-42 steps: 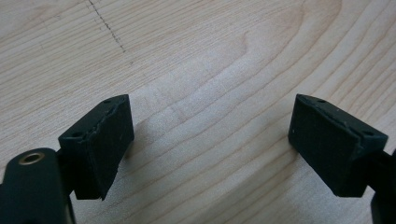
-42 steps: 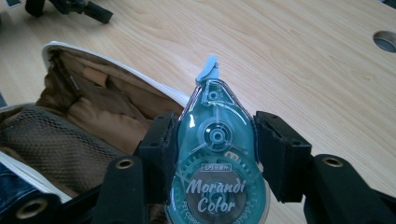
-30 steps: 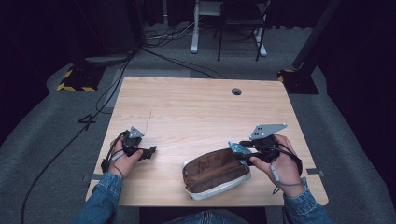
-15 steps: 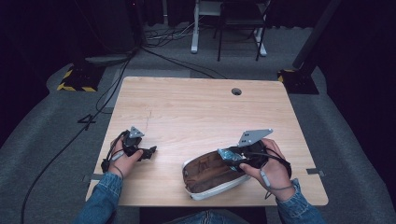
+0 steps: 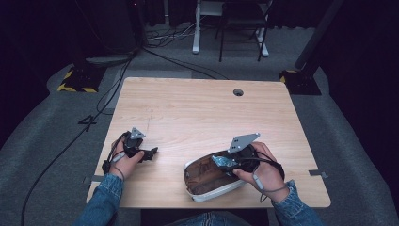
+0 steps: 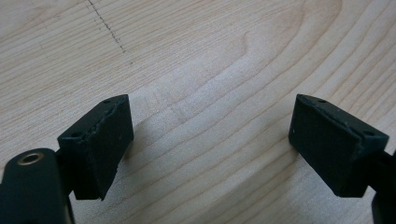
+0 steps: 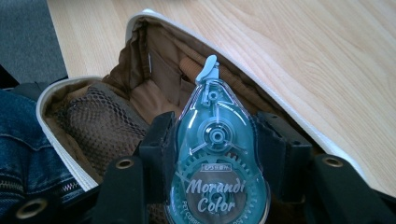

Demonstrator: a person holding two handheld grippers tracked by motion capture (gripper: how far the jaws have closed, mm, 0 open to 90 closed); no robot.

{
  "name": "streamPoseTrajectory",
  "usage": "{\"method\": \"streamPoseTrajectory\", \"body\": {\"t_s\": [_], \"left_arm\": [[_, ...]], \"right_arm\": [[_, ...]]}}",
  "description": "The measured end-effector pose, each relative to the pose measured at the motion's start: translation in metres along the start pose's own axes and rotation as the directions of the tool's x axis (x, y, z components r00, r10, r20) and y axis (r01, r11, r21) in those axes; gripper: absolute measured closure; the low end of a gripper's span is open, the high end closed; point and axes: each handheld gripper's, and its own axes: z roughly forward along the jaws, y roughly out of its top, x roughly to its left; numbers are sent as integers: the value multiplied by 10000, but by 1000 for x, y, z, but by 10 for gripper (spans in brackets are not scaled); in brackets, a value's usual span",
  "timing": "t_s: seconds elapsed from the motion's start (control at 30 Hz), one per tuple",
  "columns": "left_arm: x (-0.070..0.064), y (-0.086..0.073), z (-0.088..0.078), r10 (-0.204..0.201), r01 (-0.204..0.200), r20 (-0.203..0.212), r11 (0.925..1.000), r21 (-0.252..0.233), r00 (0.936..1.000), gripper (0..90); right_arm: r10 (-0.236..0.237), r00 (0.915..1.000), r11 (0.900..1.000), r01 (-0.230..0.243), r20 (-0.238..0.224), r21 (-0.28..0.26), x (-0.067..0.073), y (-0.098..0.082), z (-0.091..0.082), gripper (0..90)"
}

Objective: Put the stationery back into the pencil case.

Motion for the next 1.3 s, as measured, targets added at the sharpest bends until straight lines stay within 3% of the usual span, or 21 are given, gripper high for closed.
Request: {"method": "streamPoseTrajectory", "body": {"t_s": [0.27,0.63,0.8,0.93,1.3], "left_arm": [[0,0,0,-1,1,-4,10000,-8,10000,142],[0,0,0,-1,1,-8,10000,-22,10000,142],[0,0,0,-1,1,-6,10000,-19,10000,141],[0,0,0,-6,6,-5,10000,-25,10000,141],[0,0,0,-10,10,-3,10000,-23,10000,141]], "right_arm": [[-159,9994,9980,177,-292,614,0,2,13,502],[-231,9987,9945,276,-456,1013,-4,2,24,500],[-279,9977,9960,330,-620,826,-6,2,26,493],[-147,9979,9982,183,-625,565,-8,1,25,400],[-154,9968,9999,160,-780,64,-6,2,19,396]]}}
